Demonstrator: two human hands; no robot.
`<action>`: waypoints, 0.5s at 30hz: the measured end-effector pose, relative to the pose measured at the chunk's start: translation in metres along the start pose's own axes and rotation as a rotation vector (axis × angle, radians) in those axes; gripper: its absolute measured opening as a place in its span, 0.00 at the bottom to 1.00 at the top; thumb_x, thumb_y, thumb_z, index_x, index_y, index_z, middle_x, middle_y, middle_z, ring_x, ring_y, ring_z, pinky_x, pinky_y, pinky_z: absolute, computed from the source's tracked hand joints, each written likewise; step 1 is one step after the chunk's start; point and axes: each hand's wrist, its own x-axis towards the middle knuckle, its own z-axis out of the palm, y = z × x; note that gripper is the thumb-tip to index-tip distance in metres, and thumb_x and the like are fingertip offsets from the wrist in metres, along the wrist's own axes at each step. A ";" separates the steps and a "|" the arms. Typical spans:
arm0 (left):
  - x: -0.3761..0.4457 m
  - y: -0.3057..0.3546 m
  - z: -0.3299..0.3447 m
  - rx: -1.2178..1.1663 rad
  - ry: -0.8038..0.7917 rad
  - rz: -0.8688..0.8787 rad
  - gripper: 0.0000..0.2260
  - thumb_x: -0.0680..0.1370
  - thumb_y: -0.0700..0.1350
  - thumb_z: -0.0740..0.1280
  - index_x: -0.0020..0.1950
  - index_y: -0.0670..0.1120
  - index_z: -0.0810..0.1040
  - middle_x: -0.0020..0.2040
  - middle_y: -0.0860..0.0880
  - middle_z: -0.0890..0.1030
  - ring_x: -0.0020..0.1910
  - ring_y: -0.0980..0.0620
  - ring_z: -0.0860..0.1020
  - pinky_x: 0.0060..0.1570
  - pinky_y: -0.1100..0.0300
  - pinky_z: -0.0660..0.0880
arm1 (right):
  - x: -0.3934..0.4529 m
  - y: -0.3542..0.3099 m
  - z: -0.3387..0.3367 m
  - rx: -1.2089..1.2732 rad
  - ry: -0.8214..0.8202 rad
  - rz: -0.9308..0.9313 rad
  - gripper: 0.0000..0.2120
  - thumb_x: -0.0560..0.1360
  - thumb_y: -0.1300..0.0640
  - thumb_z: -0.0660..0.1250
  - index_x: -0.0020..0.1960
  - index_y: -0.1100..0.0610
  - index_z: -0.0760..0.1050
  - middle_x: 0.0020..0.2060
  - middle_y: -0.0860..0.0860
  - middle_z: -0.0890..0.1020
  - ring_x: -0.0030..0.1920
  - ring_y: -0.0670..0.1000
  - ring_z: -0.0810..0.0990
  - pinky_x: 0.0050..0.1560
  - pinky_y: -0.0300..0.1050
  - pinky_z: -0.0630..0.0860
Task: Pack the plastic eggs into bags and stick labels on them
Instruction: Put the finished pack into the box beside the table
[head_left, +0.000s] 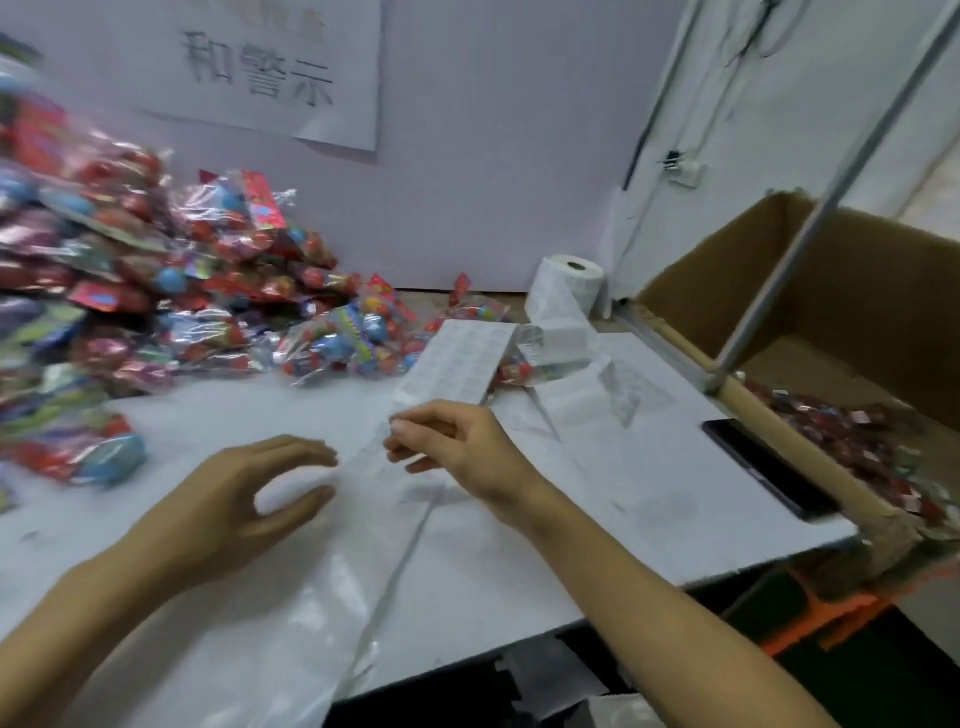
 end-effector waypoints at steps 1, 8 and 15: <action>-0.002 -0.001 -0.007 0.026 0.055 0.012 0.18 0.78 0.63 0.65 0.61 0.55 0.83 0.59 0.60 0.83 0.57 0.62 0.81 0.58 0.58 0.78 | 0.009 -0.005 0.016 -0.010 -0.038 -0.021 0.05 0.80 0.59 0.70 0.54 0.57 0.81 0.45 0.52 0.86 0.47 0.50 0.86 0.50 0.45 0.82; -0.023 -0.023 -0.037 0.436 0.347 -0.182 0.12 0.72 0.40 0.78 0.54 0.38 0.84 0.52 0.41 0.85 0.55 0.36 0.82 0.55 0.39 0.79 | 0.055 -0.016 0.098 0.067 -0.237 -0.039 0.05 0.79 0.57 0.70 0.53 0.57 0.82 0.43 0.52 0.87 0.45 0.51 0.87 0.48 0.44 0.82; -0.045 -0.046 -0.037 0.528 0.366 -0.592 0.22 0.78 0.51 0.68 0.70 0.43 0.74 0.70 0.44 0.73 0.72 0.43 0.67 0.71 0.51 0.64 | 0.064 0.028 0.112 0.175 -0.139 0.066 0.03 0.78 0.64 0.70 0.51 0.60 0.82 0.41 0.59 0.86 0.40 0.53 0.84 0.41 0.43 0.83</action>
